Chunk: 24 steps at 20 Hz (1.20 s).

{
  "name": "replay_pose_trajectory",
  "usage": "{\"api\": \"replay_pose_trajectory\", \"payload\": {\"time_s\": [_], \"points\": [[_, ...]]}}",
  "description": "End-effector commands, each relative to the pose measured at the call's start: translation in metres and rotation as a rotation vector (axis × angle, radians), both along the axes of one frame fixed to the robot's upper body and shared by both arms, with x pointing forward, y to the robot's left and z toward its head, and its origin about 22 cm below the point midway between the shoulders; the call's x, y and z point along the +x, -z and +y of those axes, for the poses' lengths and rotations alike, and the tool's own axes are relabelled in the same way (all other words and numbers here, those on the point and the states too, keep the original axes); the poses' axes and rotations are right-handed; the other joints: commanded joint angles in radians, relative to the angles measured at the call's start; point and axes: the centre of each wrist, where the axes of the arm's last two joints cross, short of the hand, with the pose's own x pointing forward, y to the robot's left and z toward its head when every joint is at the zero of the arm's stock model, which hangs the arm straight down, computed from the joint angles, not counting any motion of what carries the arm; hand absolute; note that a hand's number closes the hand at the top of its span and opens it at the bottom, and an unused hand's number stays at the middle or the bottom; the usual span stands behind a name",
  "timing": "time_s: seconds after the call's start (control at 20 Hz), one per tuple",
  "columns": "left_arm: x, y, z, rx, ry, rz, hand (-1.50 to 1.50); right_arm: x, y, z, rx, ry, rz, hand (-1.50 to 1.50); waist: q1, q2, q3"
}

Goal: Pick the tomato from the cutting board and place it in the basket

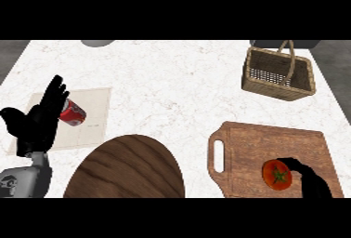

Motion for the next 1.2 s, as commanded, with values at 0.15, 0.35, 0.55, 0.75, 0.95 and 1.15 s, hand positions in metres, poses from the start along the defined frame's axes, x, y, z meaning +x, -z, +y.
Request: {"api": "replay_pose_trajectory", "payload": {"time_s": [0.15,0.35,0.55,0.75,0.95,1.15], "points": [[0.0,0.004,-0.006,-0.001,0.004,-0.002,0.0,0.012,0.023,0.016,0.034,-0.033,0.012,1.5,0.007,0.01,0.019],[0.015,-0.017,-0.011,0.008,-0.002,-0.012,0.0,0.0,0.021,0.015,0.05,-0.044,-0.007,1.5,0.0,0.009,0.019],[0.013,-0.004,-0.012,-0.003,0.025,0.002,0.0,0.028,0.005,0.078,0.064,-0.369,0.062,1.5,0.039,0.017,0.017],[0.019,-0.01,-0.028,-0.007,0.074,-0.011,0.0,0.017,-0.001,0.129,0.078,-0.719,0.154,1.5,0.064,0.019,0.017],[0.009,-0.006,-0.006,0.0,0.032,0.007,0.0,0.022,-0.02,0.153,0.269,-0.711,0.046,1.5,0.044,0.012,0.019],[0.011,-0.008,-0.012,-0.003,0.016,0.005,0.0,0.016,-0.057,0.175,0.459,-0.72,-0.113,1.5,0.017,0.008,0.02]]}}
